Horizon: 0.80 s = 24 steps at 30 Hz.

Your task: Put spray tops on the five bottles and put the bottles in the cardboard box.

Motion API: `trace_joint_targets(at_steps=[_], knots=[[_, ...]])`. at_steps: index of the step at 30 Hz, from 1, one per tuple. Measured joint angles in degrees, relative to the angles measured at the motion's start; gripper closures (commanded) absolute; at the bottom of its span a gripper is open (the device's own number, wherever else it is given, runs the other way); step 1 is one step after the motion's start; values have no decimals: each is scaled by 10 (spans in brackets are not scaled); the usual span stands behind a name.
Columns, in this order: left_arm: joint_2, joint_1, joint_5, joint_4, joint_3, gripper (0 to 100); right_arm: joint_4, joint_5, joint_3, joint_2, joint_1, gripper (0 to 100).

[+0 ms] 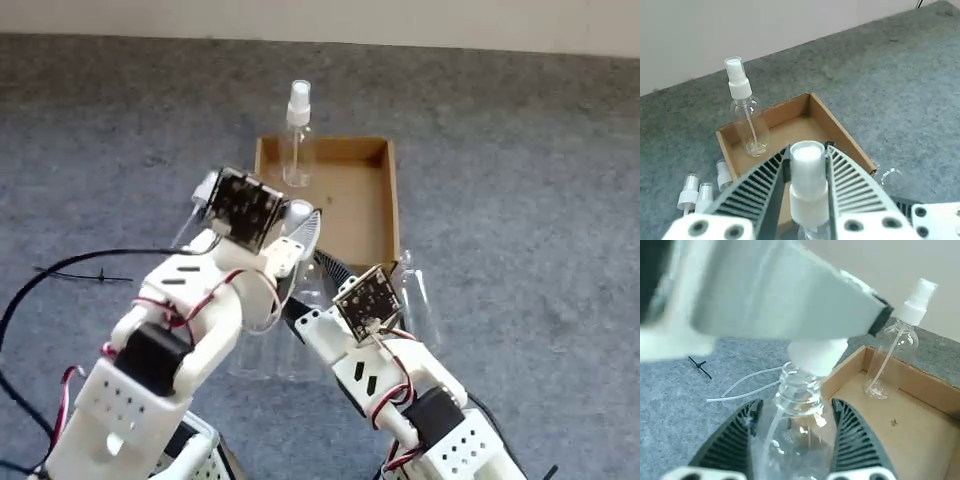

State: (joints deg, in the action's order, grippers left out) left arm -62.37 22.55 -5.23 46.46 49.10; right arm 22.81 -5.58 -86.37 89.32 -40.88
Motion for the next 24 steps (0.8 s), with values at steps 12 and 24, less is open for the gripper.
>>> trace_joint_targets(at_steps=[12,24], knots=[[-108,-2,0,4,47,861,0,0,0,0,0,995],[-109,-8,4,4,36,822,0,0,0,0,3,995]])
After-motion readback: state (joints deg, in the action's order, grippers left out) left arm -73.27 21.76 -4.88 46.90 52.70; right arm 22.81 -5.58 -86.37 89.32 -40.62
